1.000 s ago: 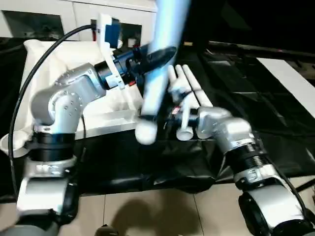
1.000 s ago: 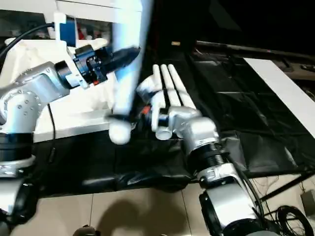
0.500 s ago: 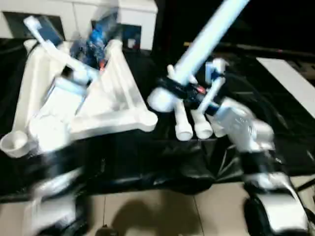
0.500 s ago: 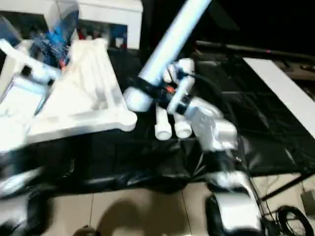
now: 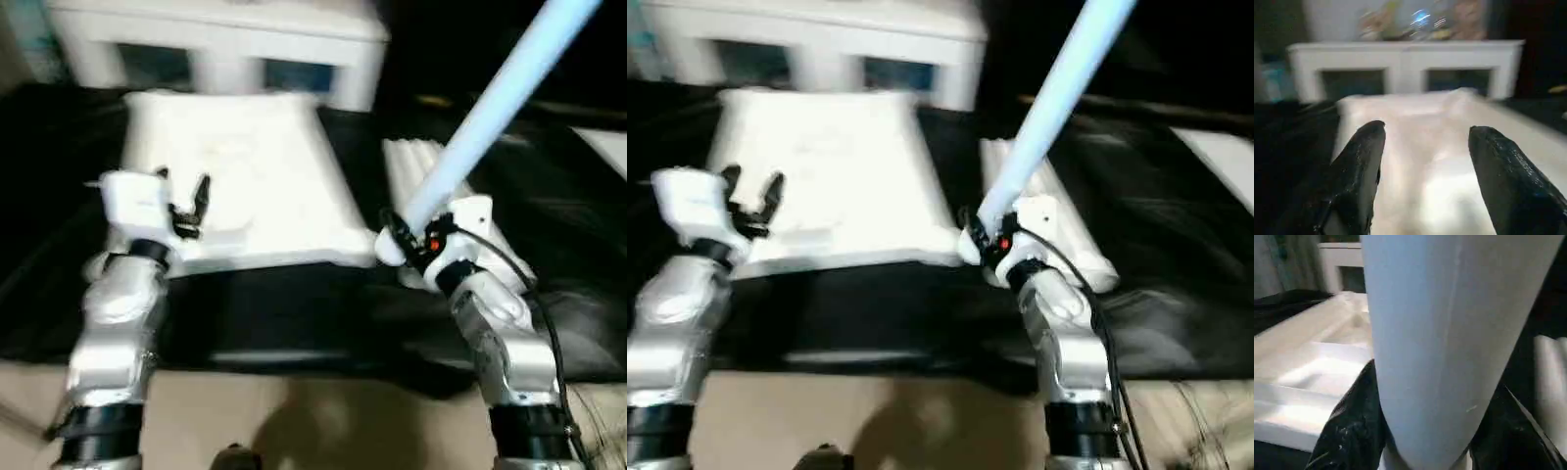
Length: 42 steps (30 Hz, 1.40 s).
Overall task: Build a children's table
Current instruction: Insert table leg to table base
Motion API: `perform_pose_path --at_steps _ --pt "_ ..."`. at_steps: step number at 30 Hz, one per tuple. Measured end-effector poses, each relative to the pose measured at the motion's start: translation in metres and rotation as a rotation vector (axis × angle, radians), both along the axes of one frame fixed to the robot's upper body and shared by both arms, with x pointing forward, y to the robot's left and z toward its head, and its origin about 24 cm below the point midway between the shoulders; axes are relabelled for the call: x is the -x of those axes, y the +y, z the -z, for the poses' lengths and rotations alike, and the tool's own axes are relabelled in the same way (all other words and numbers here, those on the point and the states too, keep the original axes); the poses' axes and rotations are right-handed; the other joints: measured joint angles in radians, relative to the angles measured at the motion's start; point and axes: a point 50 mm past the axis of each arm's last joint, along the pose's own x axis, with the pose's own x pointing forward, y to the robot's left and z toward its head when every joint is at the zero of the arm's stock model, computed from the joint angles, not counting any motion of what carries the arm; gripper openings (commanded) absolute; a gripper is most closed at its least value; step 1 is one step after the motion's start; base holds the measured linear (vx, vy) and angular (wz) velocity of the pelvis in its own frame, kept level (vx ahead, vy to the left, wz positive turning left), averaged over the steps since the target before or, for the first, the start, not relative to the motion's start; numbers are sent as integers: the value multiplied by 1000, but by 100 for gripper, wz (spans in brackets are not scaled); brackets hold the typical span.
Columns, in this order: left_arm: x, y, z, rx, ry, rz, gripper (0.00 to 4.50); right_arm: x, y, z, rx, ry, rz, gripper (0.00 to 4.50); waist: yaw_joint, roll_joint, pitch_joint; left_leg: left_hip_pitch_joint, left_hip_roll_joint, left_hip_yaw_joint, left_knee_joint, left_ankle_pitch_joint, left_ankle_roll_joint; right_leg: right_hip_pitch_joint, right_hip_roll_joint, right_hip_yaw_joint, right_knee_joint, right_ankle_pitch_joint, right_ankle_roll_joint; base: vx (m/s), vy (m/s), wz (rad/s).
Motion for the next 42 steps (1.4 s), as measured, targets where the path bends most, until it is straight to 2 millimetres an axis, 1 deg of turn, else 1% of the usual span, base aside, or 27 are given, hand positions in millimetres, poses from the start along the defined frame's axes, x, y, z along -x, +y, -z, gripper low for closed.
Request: perform_pose_path --at_steps 1,4,6,8,9,10,11,12,14,17,21,23,24,26,27,29,30,32,34,35,36,37,38,39,40,41,42 --pt "0 -3 1 3 -1 -3 304 0 1 1 4 0 1 186 5 -3 -4 -10 -4 16 -5 2 -11 -13 41 20 15 1 2 -59 116 44" --pt "-2 -10 7 -20 19 3 304 0 6 2 -52 21 10 186 11 -16 -12 -25 -2 66 -38 20 -40 -48 104 17 53 -7 18 -85 50 37" --pt "-2 -16 7 -34 21 13 304 1 4 4 -56 29 23 186 25 -21 -16 -36 5 106 -61 20 -38 -54 101 26 57 -8 17 -115 -11 39" --pt "-3 -14 9 -41 23 16 304 1 4 4 -65 30 28 186 40 -37 -21 -53 -1 159 -75 23 -33 -35 62 61 -8 -31 19 -124 -63 28" --pt "-3 -13 12 -39 34 21 304 1 3 5 -69 36 32 186 48 -41 -19 -62 -6 159 -45 12 -35 -48 45 65 -5 -46 41 -106 -74 14" --pt "-3 -14 16 -33 54 37 304 5 -1 12 -70 58 46 186 68 -31 -19 -64 -25 73 39 -15 -35 -44 41 67 0 -41 43 -54 -24 -13" --pt "-3 -16 17 -30 58 51 304 7 -5 16 -69 71 61 186 71 -21 -18 -45 -28 24 74 -14 -36 -41 40 60 -1 -34 47 -54 -24 -13" --pt "-3 -17 16 -27 51 61 304 7 -8 17 -70 78 77 186 67 -14 -19 -10 -21 3 46 -47 -32 -42 35 48 -3 -28 49 -81 39 -7" --pt "-5 -25 15 -32 42 102 304 7 -13 19 -77 85 106 186 37 -6 -11 -6 0 24 20 -35 -38 -41 39 44 -37 -10 48 -162 59 14" --pt "-5 -27 17 -36 40 115 304 6 -10 16 -82 77 101 186 2 -5 -8 10 -2 42 -4 -34 -38 -24 32 47 -66 15 40 -125 62 -3" --pt "-5 -31 17 -15 37 143 304 6 -9 17 -99 95 98 186 -28 17 9 57 26 69 -39 -35 -41 8 40 33 -113 7 44 -91 20 -19" --pt "-7 -32 13 -16 17 151 304 7 -9 19 -103 102 100 186 -18 16 15 83 71 124 -48 -34 -43 13 32 21 -1 -36 41 -97 -39 -58" --pt "-7 -32 12 -14 10 157 304 8 -11 19 -100 103 103 186 -3 5 15 100 99 170 -56 -32 -46 24 29 23 48 -51 39 -58 -143 -61" --pt "-8 -33 11 1 7 162 304 6 -10 16 -95 90 97 186 44 -27 7 124 124 233 -79 -27 -64 68 16 43 72 -106 35 -27 -216 -77" --pt "-8 -34 12 7 7 163 304 4 -9 13 -90 79 90 186 55 -44 -4 106 117 213 -73 -29 -80 96 16 57 49 -162 37 -68 -224 -65" --pt "-4 -38 21 31 36 165 304 7 -12 18 -57 94 83 186 75 -46 -7 51 86 130 115 -95 -54 83 17 40 42 -169 24 -8 -192 -41" --pt "-4 -39 23 32 48 170 304 8 -14 20 -49 102 84 186 75 -45 -13 29 46 91 177 -99 -41 84 20 36 29 -164 13 82 -199 -5" --pt "-5 -43 23 38 45 179 304 8 -20 21 -33 103 100 186 71 -43 -22 29 -9 69 104 -101 -23 93 69 45 -27 -135 -9 73 -212 32" --pt "-5 -40 23 37 46 166 304 7 -21 18 -28 96 96 186 79 -3 -36 41 -10 57 -21 -78 9 115 138 23 -91 -111 -12 130 -114 17" --pt "-4 -36 24 31 51 152 304 6 -18 17 -29 92 82 186 83 1 -38 43 -1 37 -22 -52 6 121 150 13 -101 -109 -10 158 -75 5" --pt "-3 -30 27 32 60 127 304 4 -9 15 -29 85 48 186 71 -2 -39 47 1 23 -26 -57 1 106 146 6 -73 -122 59 216 -74 -11" --pt "-1 -22 30 31 76 93 304 3 3 11 -33 70 -5 186 57 -13 -40 54 -5 19 -28 -62 -3 50 116 21 33 -124 143 199 -109 -22" --pt "0 -17 32 30 81 75 304 2 9 8 -32 62 -31 186 43 -20 -41 62 -11 10 -29 -70 -7 -2 86 50 100 -118 153 199 -109 -22" --pt "-1 -16 31 28 78 69 304 2 10 8 -33 59 -36 186 24 -27 -41 68 -16 7 -29 -75 -10 -45 51 77 108 -109 162 117 -63 -22" --pt "-2 -18 28 26 68 72 304 2 7 8 -25 61 -36 186 -1 -46 -42 77 -22 13 -30 -83 -12 -90 8 103 63 -83 160 89 -64 -5" --pt "-2 -19 27 25 64 74 304 3 5 10 -20 64 -35 186 -18 -70 -42 84 -26 24 -29 -91 -16 -96 -22 115 -16 -52 145 89 -64 -5" --pt "-2 -19 28 23 68 72 304 4 3 11 -14 70 -36 186 -30 -92 -37 94 -35 34 -27 -98 -21 -89 -36 124 -60 39 123 81 -116 3"
